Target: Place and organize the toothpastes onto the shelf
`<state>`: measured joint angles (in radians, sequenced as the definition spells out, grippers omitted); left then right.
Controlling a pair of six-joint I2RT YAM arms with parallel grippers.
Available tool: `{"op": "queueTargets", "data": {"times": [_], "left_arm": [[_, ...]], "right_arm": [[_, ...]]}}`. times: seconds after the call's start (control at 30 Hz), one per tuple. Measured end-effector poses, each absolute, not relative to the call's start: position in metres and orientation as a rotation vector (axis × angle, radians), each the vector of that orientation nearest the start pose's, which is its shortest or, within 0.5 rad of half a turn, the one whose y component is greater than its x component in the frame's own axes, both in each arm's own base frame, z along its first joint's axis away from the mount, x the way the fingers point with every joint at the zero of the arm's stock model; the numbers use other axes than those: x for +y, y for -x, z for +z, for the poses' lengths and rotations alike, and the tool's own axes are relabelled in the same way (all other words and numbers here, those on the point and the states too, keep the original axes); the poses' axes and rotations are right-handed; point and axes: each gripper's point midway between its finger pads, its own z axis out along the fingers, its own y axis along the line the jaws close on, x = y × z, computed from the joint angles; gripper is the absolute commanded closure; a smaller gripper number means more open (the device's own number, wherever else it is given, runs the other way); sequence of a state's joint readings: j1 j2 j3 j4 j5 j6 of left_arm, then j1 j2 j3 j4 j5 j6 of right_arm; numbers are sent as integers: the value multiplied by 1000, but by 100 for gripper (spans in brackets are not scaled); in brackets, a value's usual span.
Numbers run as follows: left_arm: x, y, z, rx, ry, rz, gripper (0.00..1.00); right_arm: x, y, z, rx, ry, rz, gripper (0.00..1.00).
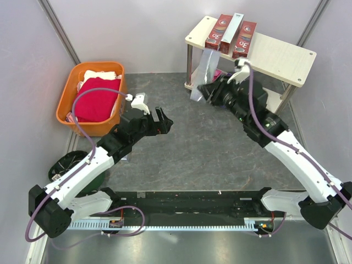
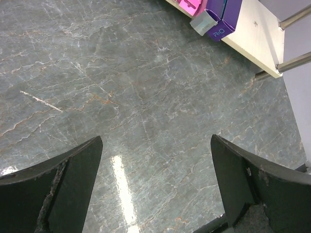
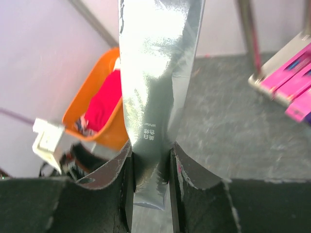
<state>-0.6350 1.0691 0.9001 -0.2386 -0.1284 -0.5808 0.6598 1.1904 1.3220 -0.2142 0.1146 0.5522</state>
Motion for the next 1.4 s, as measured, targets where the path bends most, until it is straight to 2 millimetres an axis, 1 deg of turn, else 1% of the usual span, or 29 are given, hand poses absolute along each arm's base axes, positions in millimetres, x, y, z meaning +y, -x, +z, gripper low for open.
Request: {"op": "queueTargets", "data": {"times": [0.17,0.27,0.37,0.47,0.57,0.7,0.93,1.07,1.17,1.4], "left_arm": [[-215,-291,229,2042,29,-655,0],[-216,-292,226,2053,26,-651,0],[-217,-292,222,2063,23,-649,0],[-218,-292,221,2068,21,-647,0],[-217,-292,219,2073,15,-641,0],[-216,-291,218,2078,7,-634,0],[-217,-292,213,2092,-1,-625,0],[-220,-292,207,2114,-14,-629,0],[-221,-292,204,2122,-18,-628,0],[-222,-292,204,2124,-20,-631,0]], "right_arm": [[209,-344,437,1631,-83,761,69],[189,-359,460,1589,-121,725,69],[173,-376,476,1559,-145,702,69],[159,-393,482,1553,-158,694,69],[139,-412,477,1567,-186,694,69],[103,-437,462,1604,-253,714,69],[38,-467,453,1612,-359,816,69],[12,-479,444,1611,-411,886,69],[7,-487,433,1628,-432,929,69],[15,-502,405,1692,-444,1024,67]]}}
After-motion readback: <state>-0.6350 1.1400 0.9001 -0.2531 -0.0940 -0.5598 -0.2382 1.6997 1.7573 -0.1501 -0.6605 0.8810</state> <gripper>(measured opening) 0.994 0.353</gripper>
